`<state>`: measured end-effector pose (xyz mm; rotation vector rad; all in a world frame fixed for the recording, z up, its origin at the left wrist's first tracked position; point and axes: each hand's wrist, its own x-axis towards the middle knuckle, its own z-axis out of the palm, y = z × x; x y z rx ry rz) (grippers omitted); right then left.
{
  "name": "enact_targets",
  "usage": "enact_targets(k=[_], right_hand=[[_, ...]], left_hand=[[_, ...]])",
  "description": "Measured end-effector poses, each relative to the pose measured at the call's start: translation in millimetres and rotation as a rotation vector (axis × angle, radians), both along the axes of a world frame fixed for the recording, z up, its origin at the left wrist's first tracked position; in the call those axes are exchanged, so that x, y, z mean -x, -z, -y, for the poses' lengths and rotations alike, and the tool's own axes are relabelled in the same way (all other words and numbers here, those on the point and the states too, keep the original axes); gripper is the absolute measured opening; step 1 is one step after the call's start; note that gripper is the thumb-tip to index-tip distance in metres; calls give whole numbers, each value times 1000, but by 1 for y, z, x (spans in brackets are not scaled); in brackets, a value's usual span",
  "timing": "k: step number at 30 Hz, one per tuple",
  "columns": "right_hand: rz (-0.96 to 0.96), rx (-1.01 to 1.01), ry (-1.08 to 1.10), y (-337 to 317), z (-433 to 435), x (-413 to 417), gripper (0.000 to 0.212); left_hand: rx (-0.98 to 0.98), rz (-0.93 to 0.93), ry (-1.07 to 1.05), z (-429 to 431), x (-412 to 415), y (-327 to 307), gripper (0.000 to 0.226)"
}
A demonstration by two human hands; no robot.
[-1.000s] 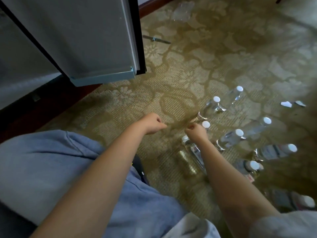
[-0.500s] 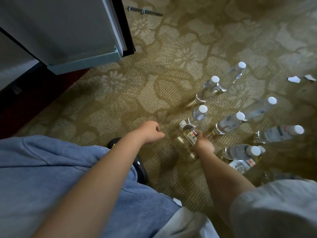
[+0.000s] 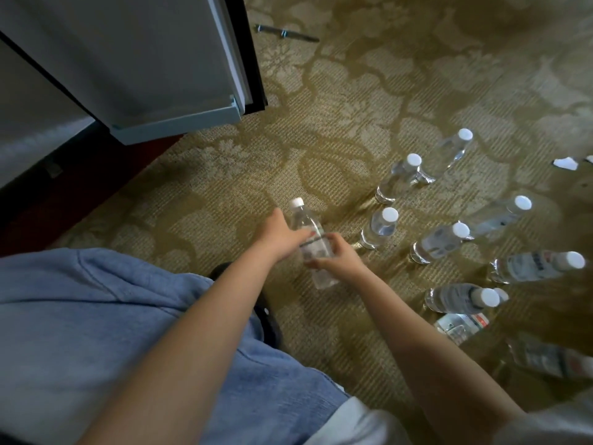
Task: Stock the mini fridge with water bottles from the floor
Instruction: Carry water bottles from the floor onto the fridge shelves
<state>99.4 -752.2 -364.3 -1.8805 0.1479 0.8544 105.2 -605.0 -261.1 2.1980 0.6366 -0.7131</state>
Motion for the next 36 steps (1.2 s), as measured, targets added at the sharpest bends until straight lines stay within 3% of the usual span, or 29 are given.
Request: enact_targets(k=[2,5,9,11,15,18,20,23,26,31,33,36], right_hand=[[115,-126,27,-25,-13,-3,61],[360,-159,26,-53,-29,-5,66],[617,-86,31,-71,-40,-1,71],[638,-88,52,-74,-40,5,74],[504,-94,-16,-77,-25,13,79],[238,-228,-8,-71,-3,8,62],[118,-262,152,-55,15,3,51],[-41,-38,457,-10,40,-3,44],[-181,150,668,24,49,-5,61],[-134,248,787,37,44,-24,118],[-116,193,806,42,38,-31,127],[-124,98,876,55,32,-34,123]], left_hand=[[133,37,-175,-3,0,-6,80],[398,67,-409,-6,2,-15,46],[619,184,-574,-11,4,-14,61],[624,318,-592,-10,6,-9,51],[512,386,-647,-6,16,-2,51],[465,420,-724,-6,17,1,48],[462,450,-772,-10,14,-2,46],[415,468,-758,-17,10,0,51],[380,436,-723,-15,10,2,52],[327,358,-623,-8,18,13,53],[303,345,-582,-8,20,17,53],[266,339,-539,-10,22,17,53]])
